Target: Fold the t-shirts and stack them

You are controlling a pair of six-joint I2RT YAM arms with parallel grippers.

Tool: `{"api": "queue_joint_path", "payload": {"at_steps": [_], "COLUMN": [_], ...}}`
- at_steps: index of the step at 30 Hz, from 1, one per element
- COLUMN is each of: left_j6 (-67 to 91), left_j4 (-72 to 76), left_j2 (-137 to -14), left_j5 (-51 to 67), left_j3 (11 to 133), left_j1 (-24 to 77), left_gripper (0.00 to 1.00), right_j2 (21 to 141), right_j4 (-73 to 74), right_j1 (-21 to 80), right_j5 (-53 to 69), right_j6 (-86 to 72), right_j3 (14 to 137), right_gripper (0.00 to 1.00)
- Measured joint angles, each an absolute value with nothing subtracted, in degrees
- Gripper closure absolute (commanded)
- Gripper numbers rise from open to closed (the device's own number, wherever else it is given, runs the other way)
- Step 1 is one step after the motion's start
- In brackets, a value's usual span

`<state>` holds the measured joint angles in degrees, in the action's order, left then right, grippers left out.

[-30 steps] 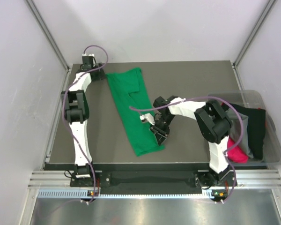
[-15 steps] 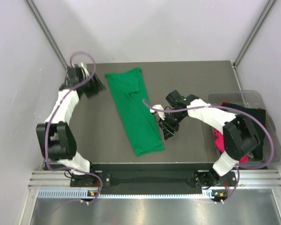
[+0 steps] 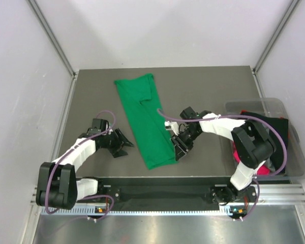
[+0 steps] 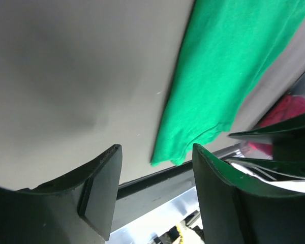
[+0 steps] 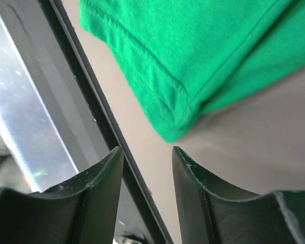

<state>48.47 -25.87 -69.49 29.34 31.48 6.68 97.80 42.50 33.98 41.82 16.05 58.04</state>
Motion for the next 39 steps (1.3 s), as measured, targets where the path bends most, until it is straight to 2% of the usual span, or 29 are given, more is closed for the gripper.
{"api": "queue_joint_path", "payload": {"at_steps": [5, 9, 26, 35, 39], "left_j6": [50.39, 51.29, 54.11, 54.35, 54.35], "left_j4": [-24.93, -24.36, -19.75, -17.56, -17.06], "left_j2": [-70.67, -73.36, -81.10, -83.05, -83.72], "left_j5": [29.28, 29.08, 29.47, 29.74, 30.17], "left_j3": [31.48, 31.48, 32.14, 32.69, 32.82], "left_j1": [8.03, 10.24, 19.68, 24.10, 25.61], "left_gripper": [0.42, 0.51, 0.53, 0.63, 0.62], "right_j2": [100.44, 101.71, 103.59, 106.04, 106.78], "right_j4": [39.46, 38.02, 36.45, 37.54, 37.76], "right_j1": [33.95, 33.85, 27.73, 27.57, 27.57], "right_j5": [45.21, 46.54, 44.88, 46.37, 47.22], "right_j6": [11.73, 9.54, 6.74, 5.96, 5.74], "right_j3": [56.55, 56.49, 56.51, 58.28, 58.65], "right_gripper": [0.55, 0.56, 0.56, 0.56, 0.56]}}
